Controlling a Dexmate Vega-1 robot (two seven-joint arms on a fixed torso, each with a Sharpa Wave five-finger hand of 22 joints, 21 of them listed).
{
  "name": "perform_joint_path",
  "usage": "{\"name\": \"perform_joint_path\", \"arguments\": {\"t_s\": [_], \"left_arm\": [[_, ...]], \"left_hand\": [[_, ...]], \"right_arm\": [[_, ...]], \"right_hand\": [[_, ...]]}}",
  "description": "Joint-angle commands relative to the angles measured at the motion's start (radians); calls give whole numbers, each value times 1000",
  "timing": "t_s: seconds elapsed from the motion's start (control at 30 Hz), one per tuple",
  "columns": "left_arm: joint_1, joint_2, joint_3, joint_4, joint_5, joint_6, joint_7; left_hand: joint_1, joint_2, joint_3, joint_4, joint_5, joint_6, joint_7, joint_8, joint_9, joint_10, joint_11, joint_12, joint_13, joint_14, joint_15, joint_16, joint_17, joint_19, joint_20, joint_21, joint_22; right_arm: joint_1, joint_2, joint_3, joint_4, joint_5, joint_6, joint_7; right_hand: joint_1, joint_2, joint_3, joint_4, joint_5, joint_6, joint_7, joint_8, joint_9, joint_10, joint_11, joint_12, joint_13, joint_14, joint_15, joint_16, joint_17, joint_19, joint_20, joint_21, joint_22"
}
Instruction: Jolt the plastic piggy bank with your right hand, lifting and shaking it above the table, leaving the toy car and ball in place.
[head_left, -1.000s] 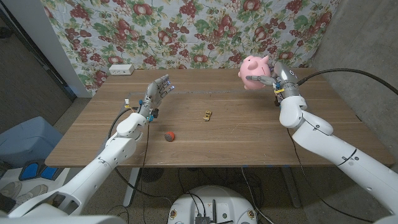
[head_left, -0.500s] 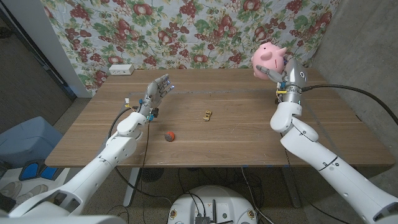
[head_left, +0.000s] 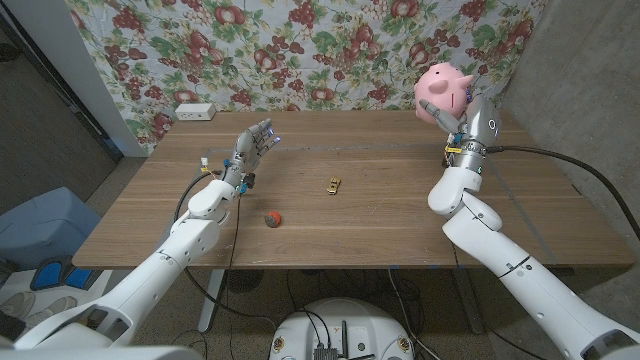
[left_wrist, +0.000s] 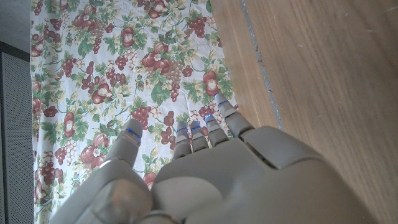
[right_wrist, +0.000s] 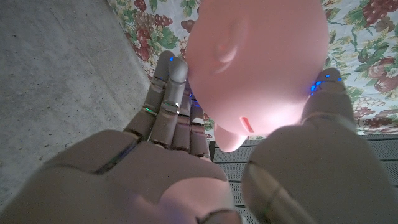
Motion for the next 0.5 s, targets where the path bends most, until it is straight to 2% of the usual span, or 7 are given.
{"name": "perform_joint_path", "arguments": {"t_s": [0.03,0.23,0.5], "left_arm": [[1,4,3,-13,5,8,6],[-1,2,5,-13,6,11,8],[-1,-2,6,-12,8,9,13]], "left_hand": [[9,8,2,-1,1,6,0,1,5,1,5,0,5,-1,-21,-1,2,4,4,-4,4],[9,8,2,-1,1,7,1,1,5,2,6,0,5,0,-21,0,1,5,5,-4,4],[8,8,2,-1,1,7,0,1,5,1,5,0,5,0,-21,0,2,5,4,-4,4]], "right_arm": [[-5,-123,-1,-64,16,-14,202],[9,-222,3,-118,70,-43,393],[44,-291,-6,-152,124,-86,543]], "right_hand": [[305,334,255,23,101,320,-128,4,187,299,-228,3,291,79,-191,-5,0,-3,-19,3,3],[302,334,256,25,100,319,-126,1,186,297,-224,-2,287,76,-190,-8,0,-7,-17,2,3],[301,335,256,24,99,318,-126,0,186,296,-218,-4,288,73,-189,-10,0,-13,-10,2,4]]}}
